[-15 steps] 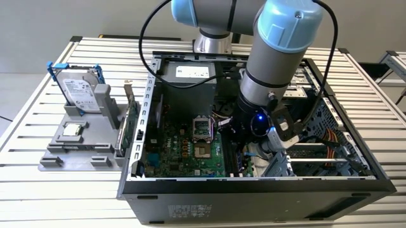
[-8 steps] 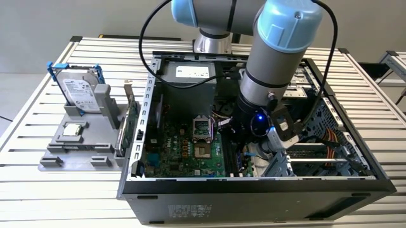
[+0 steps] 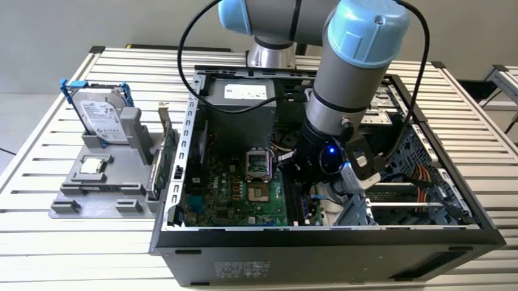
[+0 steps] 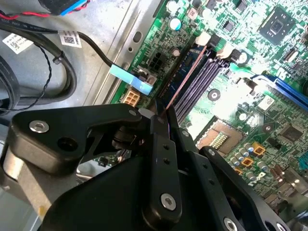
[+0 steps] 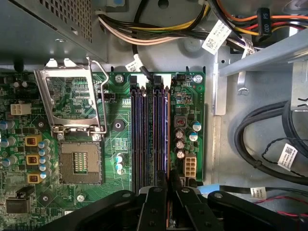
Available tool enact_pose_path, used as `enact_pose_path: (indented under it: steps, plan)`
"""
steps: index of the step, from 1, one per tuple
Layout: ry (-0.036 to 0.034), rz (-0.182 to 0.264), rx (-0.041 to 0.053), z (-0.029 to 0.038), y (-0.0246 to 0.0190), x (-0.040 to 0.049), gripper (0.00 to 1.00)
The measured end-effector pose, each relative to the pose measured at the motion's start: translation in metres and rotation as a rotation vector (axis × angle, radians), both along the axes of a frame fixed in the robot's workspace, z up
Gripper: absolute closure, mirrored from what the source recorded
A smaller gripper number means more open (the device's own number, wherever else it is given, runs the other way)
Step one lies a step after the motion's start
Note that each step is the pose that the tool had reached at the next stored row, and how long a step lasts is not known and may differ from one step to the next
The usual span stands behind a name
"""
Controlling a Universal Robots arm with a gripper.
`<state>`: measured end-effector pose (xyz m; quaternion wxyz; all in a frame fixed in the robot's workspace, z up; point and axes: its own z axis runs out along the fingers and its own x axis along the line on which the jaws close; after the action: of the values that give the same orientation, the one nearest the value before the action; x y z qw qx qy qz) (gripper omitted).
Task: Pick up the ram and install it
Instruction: 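Insert the ram into the slot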
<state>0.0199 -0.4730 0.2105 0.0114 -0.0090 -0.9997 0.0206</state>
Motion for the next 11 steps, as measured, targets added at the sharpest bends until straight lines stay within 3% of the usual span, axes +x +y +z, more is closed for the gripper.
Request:
enact_pose_path:
  steps: [2,11]
  plan:
    - [-0.0006,-0.002,0.003,-0.001,0.0004,0.0001,1.0]
    - [-0.0001,-0.016,0.0003,-0.0001,0.0001,0.0,1.0]
